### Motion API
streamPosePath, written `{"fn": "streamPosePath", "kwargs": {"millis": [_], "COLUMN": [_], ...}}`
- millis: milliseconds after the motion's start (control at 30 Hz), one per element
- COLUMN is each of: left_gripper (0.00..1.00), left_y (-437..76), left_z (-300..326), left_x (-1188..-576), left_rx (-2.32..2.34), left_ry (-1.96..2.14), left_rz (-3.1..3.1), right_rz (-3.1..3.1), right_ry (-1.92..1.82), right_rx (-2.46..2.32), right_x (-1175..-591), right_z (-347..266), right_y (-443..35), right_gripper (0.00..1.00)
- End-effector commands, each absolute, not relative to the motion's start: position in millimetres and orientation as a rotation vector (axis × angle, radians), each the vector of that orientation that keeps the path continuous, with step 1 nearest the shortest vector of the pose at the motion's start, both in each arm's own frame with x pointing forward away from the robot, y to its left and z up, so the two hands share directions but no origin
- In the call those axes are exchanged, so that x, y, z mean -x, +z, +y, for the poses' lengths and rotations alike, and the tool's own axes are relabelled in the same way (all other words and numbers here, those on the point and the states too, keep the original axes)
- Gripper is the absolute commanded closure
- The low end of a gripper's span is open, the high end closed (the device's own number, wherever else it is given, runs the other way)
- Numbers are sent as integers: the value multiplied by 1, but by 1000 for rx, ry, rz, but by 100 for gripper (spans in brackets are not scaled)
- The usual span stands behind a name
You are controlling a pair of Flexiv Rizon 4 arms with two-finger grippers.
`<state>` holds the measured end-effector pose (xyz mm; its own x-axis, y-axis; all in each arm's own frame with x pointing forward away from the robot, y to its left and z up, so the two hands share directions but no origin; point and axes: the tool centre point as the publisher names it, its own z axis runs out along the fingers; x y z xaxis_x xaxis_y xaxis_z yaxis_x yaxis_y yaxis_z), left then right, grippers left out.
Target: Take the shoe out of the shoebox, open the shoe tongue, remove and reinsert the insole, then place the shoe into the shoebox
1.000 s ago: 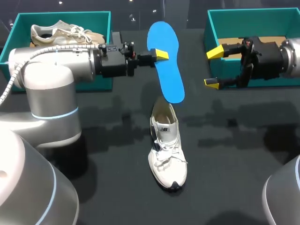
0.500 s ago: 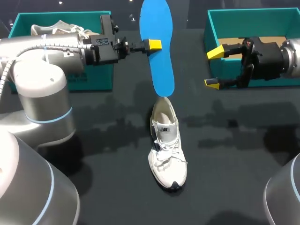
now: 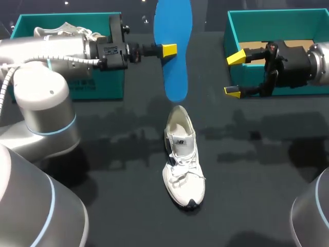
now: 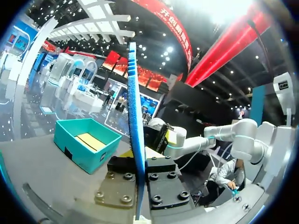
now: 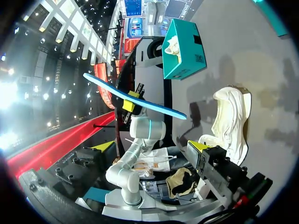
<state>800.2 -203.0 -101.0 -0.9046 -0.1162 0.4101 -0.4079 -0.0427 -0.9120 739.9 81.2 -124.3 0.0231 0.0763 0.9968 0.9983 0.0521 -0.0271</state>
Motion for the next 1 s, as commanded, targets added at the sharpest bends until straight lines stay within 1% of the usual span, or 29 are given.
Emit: {"fn": "streamPosePath", "kwargs": {"millis": [33,400,633,900,1000], "left_gripper": [100,100,100,100,100], "left_y": [-101,-101,-98,-98,-104], "left_z": [-190,-190,-197,-196,-193], "left_x": [-795,-795,-780,-774,-769], "left_rx": [-50,-50,457,838,1212], "left_ry": [2267,2267,2351,2410,2450], "left_rz": [-2253,-2253,-2412,-2503,-2572], "right_rz": [-1271,-1271,-1271,-1271,-1271], "right_ry": [-1114,-1114,-1114,-1114,-1114], "right_rx": [1238,1238,1238,1238,1238], "right_x": [-740,-740,-740,-740,-740], "right_z": [82,82,82,82,82], "right_y": [-125,-125,-125,-125,-125], "right_gripper": [0,0,0,0,0]}}
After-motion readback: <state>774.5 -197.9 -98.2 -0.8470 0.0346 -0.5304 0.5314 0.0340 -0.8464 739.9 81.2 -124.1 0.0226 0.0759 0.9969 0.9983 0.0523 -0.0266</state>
